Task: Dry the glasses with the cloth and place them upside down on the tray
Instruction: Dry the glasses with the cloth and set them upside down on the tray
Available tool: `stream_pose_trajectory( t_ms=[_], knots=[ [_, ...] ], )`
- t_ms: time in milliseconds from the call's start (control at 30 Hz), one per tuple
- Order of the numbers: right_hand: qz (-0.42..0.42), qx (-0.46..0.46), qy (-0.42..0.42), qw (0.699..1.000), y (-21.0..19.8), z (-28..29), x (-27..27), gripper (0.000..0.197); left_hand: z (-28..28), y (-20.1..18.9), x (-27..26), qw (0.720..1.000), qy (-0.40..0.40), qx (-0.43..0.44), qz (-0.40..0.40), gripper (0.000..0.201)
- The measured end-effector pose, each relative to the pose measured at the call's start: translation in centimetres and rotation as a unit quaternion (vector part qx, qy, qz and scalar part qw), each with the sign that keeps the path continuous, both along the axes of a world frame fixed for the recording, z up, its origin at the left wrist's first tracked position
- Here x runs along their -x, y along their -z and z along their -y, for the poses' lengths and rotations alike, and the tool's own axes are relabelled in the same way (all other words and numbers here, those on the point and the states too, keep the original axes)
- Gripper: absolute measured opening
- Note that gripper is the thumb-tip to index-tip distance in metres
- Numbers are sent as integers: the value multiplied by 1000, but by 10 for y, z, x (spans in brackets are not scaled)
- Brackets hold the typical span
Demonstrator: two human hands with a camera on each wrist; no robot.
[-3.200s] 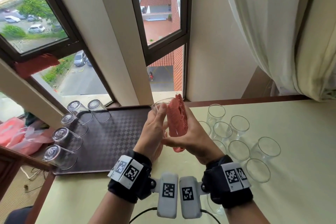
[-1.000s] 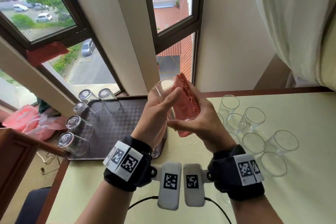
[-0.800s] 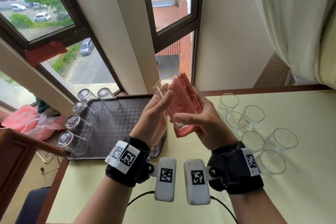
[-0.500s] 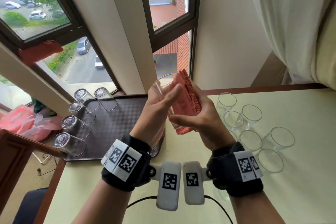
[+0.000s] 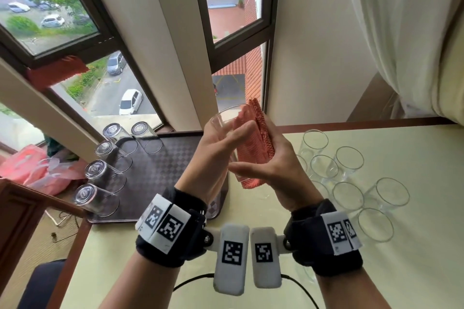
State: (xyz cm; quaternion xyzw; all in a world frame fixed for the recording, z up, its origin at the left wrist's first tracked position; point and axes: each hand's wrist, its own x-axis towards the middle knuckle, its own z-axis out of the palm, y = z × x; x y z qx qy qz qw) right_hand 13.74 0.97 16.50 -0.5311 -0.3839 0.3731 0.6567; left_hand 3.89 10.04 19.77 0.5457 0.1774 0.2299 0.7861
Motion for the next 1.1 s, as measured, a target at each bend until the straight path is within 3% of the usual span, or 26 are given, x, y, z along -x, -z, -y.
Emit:
stream_pose_trajectory(
  t_ms=[67,200,333,400,433,567,633,700,833,900,1000,1100],
  knots=[
    [-63,-1,-38,997,1,1,-2,85,-1,6,0,1000,-11,2,-17,55],
    [-100,-9,-52,994,2,5,-4,74,-5,14,8,999,28,11,-25,69],
    [22,-5,32,999,-3,3,0,85,-13,6,10,1000,1,6,-18,46],
    [73,-6,40,996,-4,1,3,96,-13,1,8,1000,16,-11,-23,29],
    [78,-8,37,996,-4,-1,5,100,-11,0,7,999,14,-20,-25,31],
    [-21,-12,-19,1000,-6,-4,8,91,-10,1,7,1000,-14,-14,-7,52],
    [-68,-14,-54,996,-5,-3,5,82,-13,4,9,1000,14,-5,-11,61],
    [-89,-19,-35,995,-3,-3,6,78,-17,5,13,999,46,8,-22,60],
    [65,-4,86,994,3,-5,10,100,-24,5,14,999,23,2,-43,53],
    [121,-1,92,988,6,-7,9,106,-22,5,11,998,17,-6,-53,58],
    [61,0,46,997,4,-6,8,102,-14,9,6,997,2,-21,-71,60],
    [-60,-1,-35,998,0,-1,5,80,-13,12,9,999,32,21,-20,60]
  ],
)
